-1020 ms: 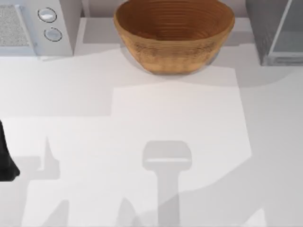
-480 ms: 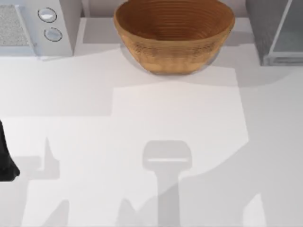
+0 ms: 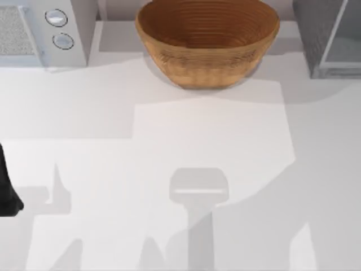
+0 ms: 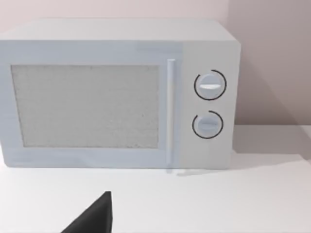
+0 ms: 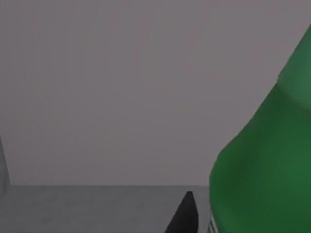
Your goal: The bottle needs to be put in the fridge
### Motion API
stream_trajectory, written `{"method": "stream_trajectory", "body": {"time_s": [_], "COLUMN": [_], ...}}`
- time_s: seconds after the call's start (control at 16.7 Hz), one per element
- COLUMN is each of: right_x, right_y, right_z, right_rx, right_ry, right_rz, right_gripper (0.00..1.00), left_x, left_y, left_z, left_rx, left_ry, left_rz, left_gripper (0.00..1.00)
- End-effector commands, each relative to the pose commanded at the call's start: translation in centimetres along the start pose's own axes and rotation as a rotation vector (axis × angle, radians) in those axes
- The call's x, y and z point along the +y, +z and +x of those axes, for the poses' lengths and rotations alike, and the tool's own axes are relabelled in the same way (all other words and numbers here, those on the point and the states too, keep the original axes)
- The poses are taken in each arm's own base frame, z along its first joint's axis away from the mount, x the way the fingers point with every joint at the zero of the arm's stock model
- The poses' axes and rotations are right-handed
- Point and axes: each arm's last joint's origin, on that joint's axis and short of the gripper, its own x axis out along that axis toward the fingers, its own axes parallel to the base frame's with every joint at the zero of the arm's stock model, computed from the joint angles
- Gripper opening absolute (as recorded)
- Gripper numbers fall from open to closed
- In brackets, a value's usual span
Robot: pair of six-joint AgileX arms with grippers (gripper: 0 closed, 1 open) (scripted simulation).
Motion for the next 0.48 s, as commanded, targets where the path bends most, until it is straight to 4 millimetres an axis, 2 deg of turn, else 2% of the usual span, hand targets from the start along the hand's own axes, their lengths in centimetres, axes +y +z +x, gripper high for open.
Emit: {"method": "stream_trajectory", "body": {"time_s": [0.48], "right_x": [0.00], "right_y": [0.00], "right_z": [0.00], "right_rx": [0.000], "right_ry": [0.000], "right_rz": [0.000], "right_gripper": [0.61], "left_x": [0.00], "left_y": [0.00], "left_z": [0.00], "left_rx": [0.000], "left_ry": [0.000], "left_rz": [0.000], "left_gripper": [1.00]}}
